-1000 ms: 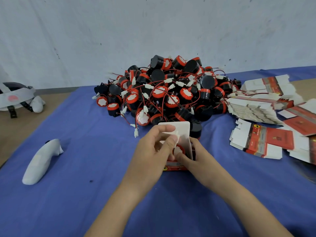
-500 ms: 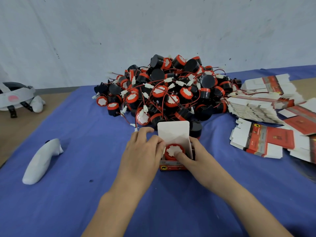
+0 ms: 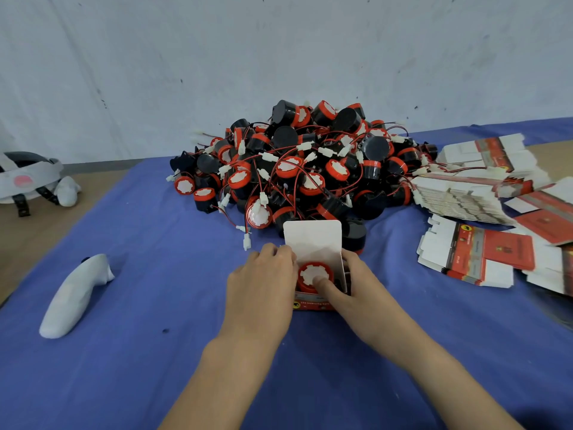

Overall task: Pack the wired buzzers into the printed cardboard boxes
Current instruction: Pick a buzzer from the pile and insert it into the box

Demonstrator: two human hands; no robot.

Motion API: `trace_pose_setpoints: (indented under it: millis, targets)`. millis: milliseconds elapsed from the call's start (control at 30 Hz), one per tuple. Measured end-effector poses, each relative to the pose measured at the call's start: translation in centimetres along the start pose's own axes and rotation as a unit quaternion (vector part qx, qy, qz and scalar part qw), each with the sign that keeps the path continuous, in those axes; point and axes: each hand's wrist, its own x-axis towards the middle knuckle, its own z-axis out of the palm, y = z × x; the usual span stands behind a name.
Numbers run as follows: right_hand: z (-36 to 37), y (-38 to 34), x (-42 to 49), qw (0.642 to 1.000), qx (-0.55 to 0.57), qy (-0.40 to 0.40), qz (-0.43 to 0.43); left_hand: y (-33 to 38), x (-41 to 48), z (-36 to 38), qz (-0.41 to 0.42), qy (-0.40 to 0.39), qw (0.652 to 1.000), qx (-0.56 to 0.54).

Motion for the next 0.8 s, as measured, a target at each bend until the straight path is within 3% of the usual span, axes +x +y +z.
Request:
trace_pose_setpoints:
  millis: [800]
  targets:
    - [0.45, 0.01, -0.39, 0.998, -0.045, 0.034, -0.007, -0.12, -0.07, -0.23, 0.013, 0.010, 1.000, 0.024]
